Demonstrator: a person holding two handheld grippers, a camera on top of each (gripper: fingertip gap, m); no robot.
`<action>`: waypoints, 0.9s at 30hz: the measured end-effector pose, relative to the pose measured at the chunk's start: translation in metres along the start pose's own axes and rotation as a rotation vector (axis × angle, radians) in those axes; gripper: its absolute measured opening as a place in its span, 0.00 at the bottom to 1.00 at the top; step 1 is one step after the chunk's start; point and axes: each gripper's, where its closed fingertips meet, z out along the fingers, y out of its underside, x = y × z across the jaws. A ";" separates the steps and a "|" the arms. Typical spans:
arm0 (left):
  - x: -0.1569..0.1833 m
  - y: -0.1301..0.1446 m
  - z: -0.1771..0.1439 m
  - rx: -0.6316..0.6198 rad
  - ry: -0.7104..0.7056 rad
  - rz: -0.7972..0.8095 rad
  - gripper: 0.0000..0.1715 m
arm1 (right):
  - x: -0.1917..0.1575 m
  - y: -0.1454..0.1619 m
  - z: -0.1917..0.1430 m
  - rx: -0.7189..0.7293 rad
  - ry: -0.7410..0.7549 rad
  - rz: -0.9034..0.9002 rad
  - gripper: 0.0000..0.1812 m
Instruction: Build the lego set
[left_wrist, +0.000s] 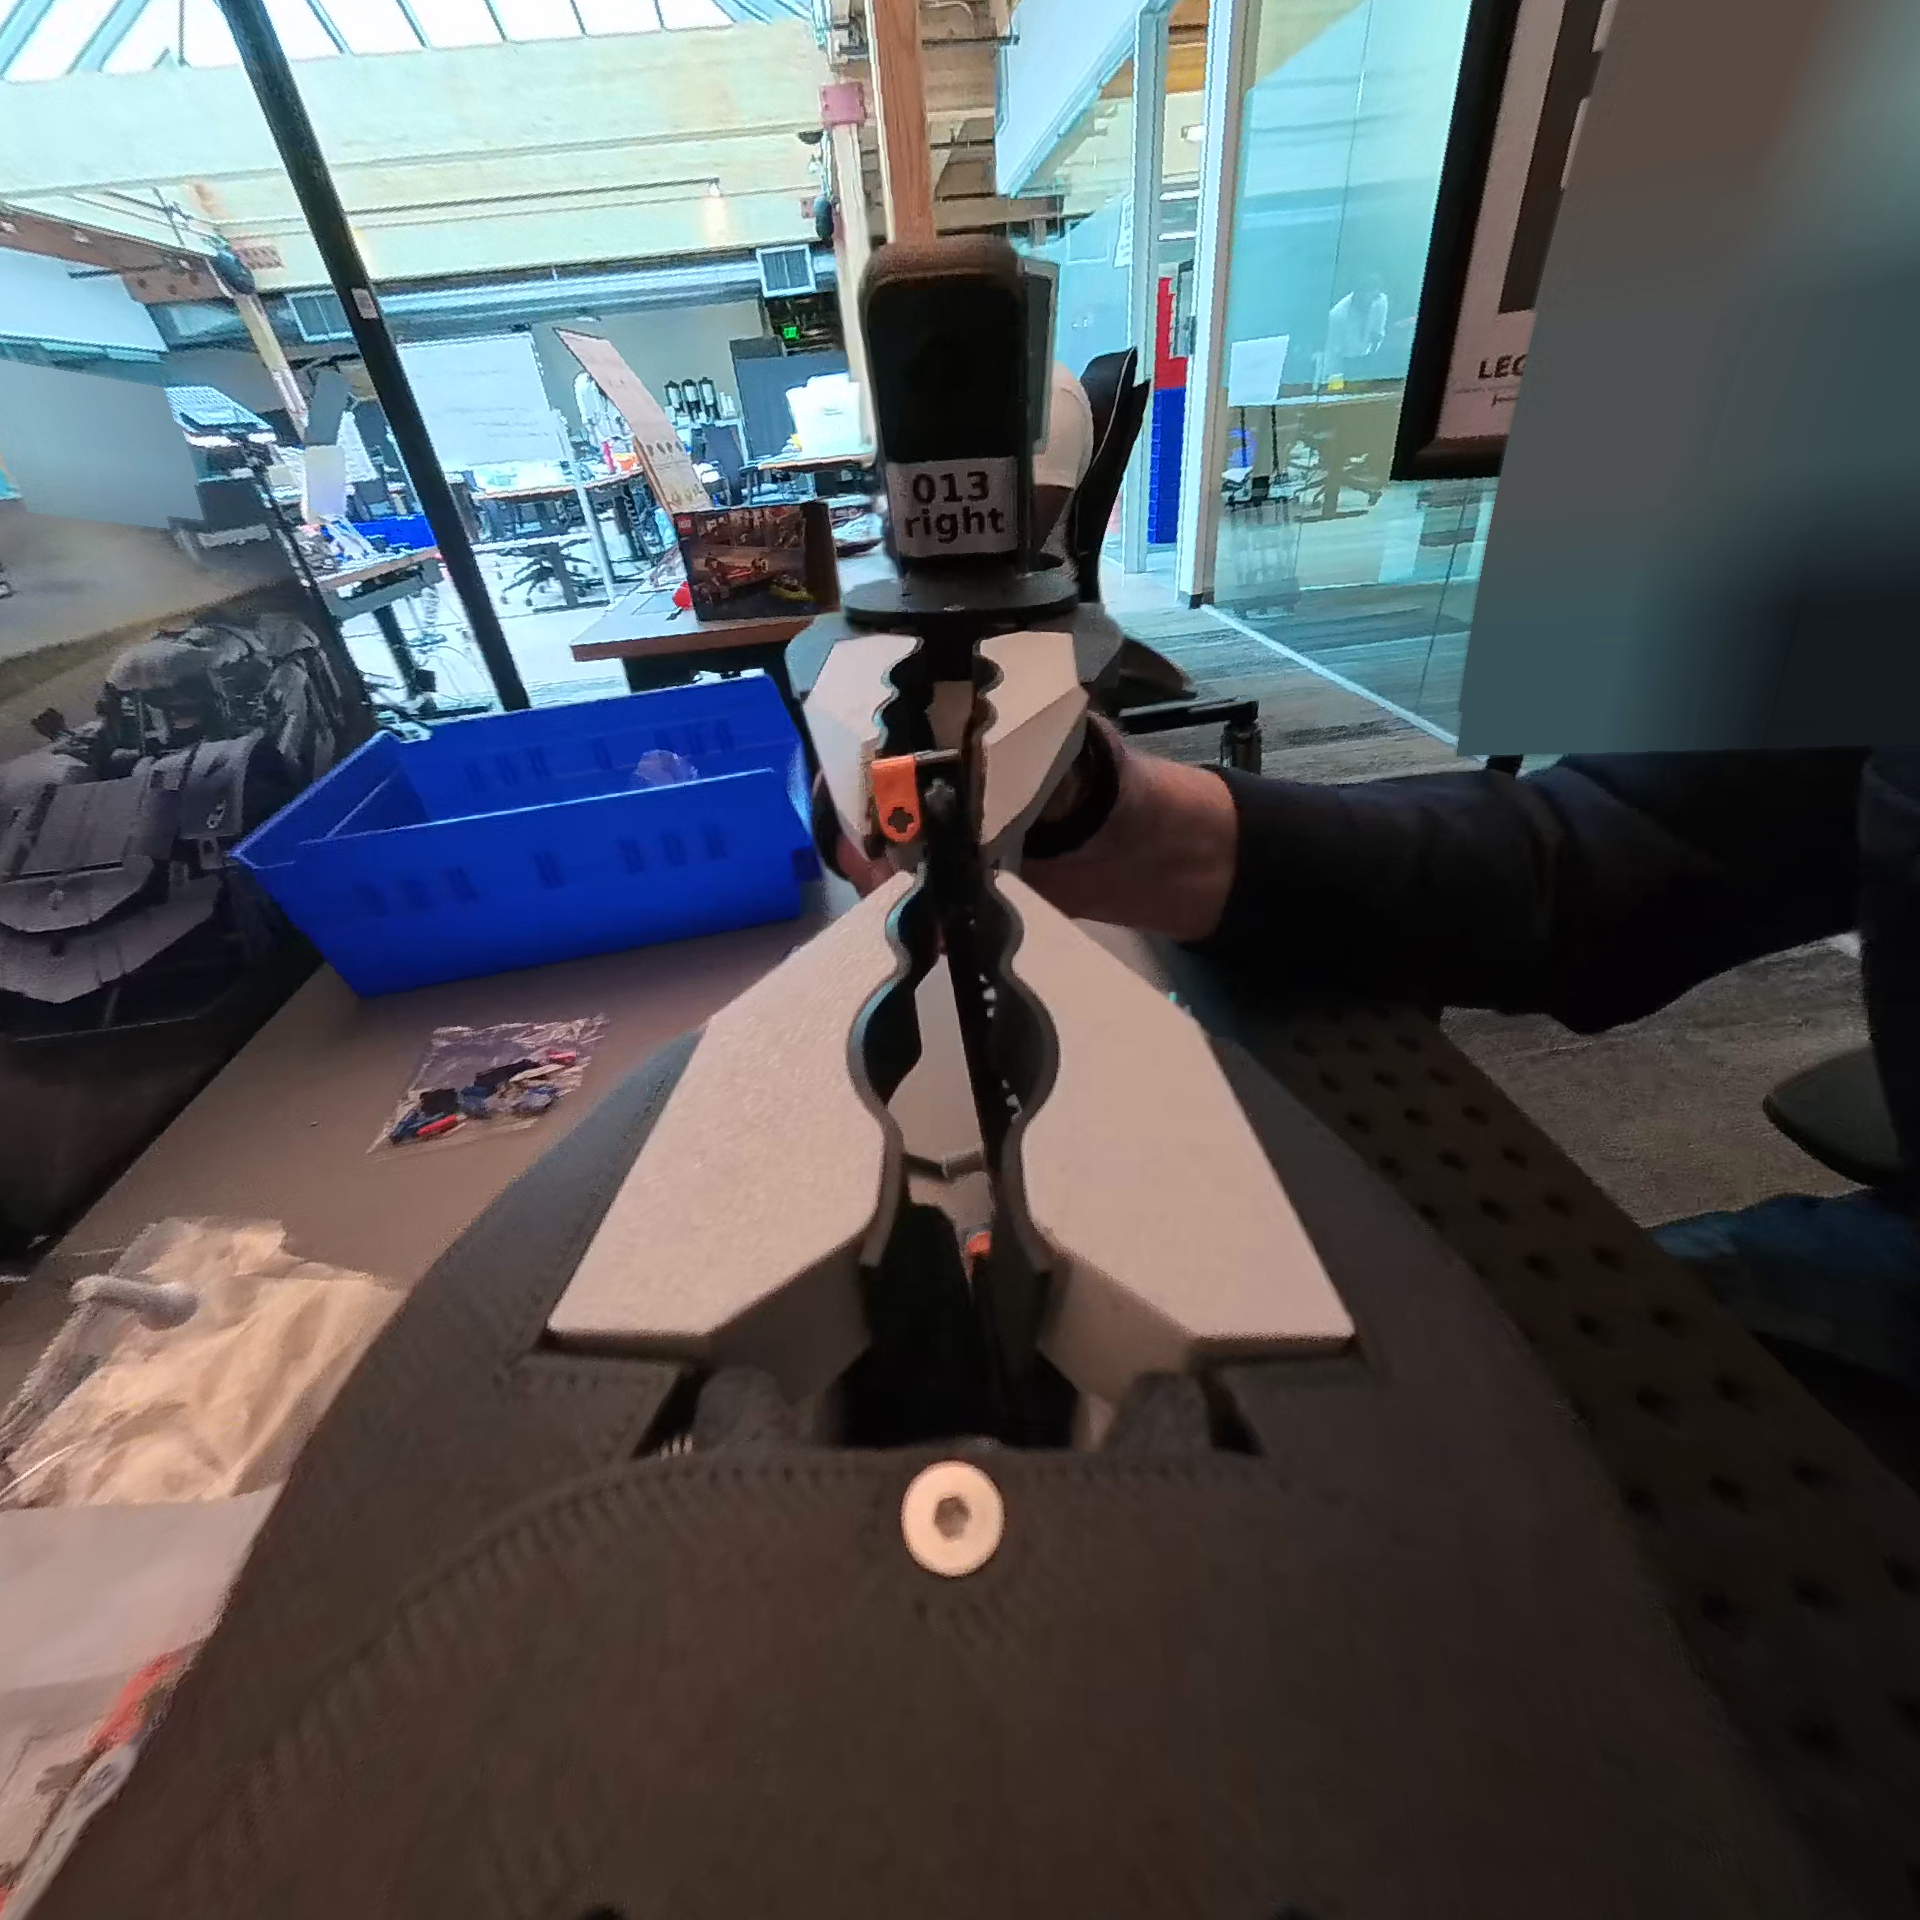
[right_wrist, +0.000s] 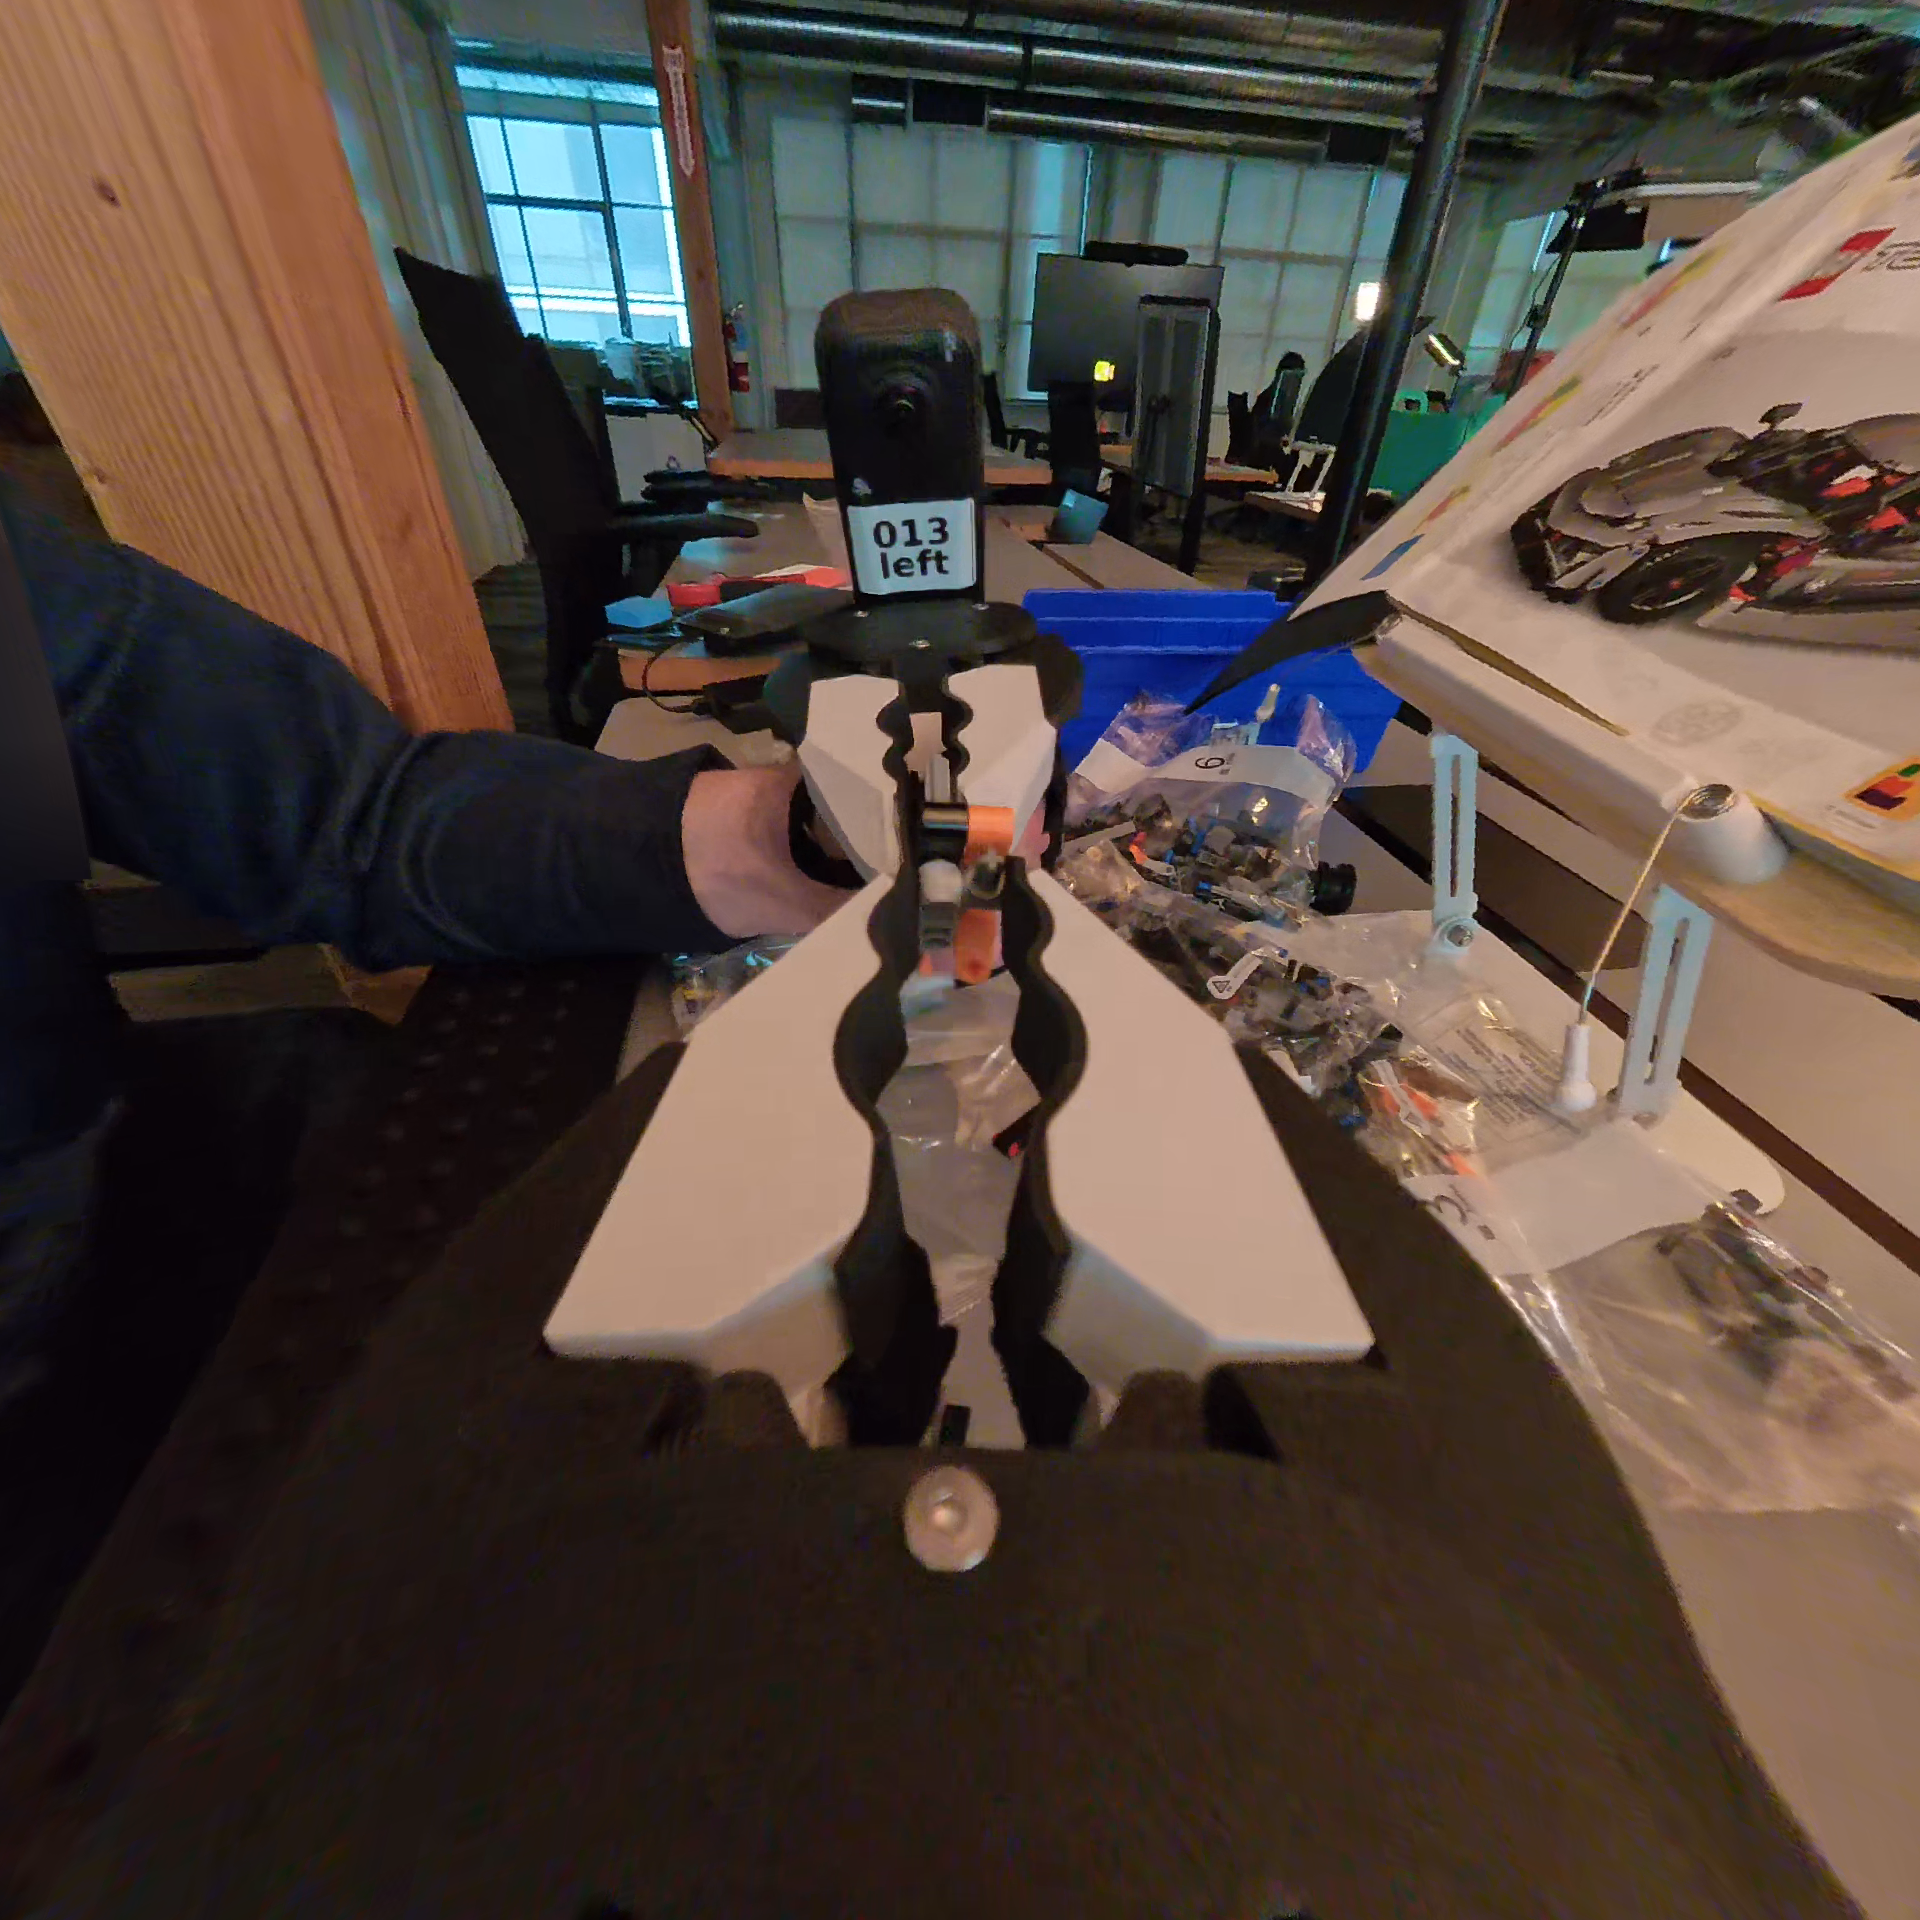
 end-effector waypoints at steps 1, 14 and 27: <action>0.002 -0.004 0.000 0.021 0.012 -0.016 0.03 | -0.002 -0.001 -0.001 -0.001 -0.002 -0.014 0.08; 0.015 0.007 0.000 -0.099 0.075 0.011 0.03 | -0.014 0.015 -0.005 -0.151 -0.018 -0.132 0.08; 0.009 0.013 0.001 -0.134 0.029 0.079 0.04 | -0.008 0.021 0.003 -0.090 -0.097 0.083 0.13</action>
